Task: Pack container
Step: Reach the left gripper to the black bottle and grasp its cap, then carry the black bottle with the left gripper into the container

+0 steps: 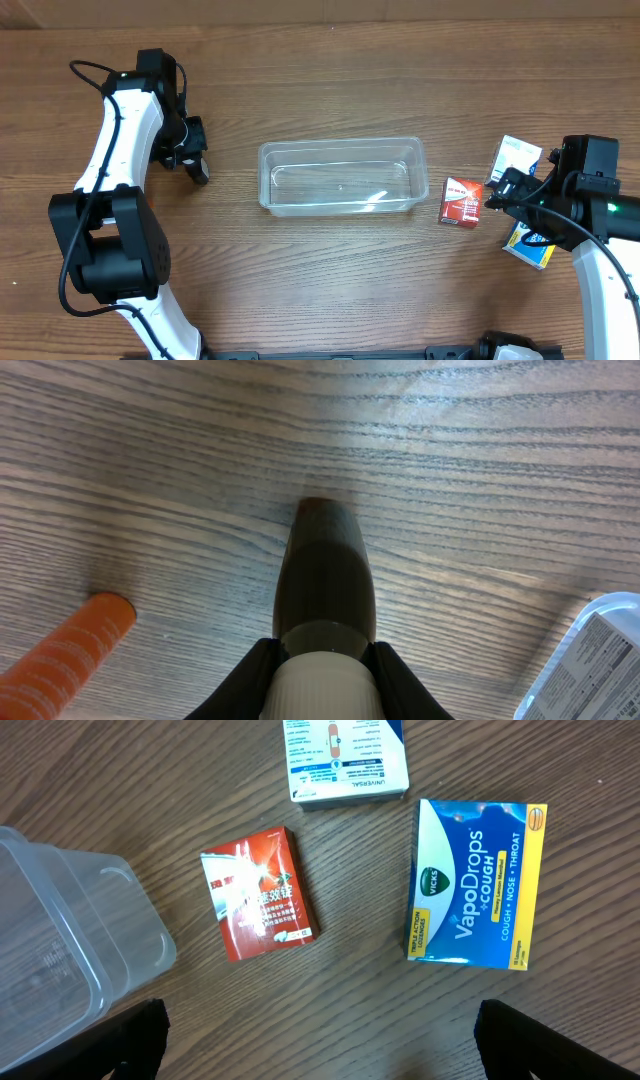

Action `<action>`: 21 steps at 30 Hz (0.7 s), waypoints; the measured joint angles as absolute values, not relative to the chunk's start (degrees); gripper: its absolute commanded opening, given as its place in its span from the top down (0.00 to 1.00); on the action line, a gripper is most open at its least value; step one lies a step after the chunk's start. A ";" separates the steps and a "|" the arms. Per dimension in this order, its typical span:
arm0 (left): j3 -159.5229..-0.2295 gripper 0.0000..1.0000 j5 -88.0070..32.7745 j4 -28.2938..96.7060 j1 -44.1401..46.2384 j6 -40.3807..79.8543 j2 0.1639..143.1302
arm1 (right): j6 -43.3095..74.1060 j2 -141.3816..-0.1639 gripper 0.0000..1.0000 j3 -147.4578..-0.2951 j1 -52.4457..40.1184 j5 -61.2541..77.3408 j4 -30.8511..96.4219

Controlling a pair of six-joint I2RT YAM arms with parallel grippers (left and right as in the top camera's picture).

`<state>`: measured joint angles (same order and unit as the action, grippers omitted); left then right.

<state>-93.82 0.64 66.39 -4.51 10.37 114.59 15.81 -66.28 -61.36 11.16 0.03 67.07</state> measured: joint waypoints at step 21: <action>-122.98 0.96 0.01 93.14 22.83 18.81 113.49 | 15.86 -66.28 0.00 -61.36 11.16 0.45 67.07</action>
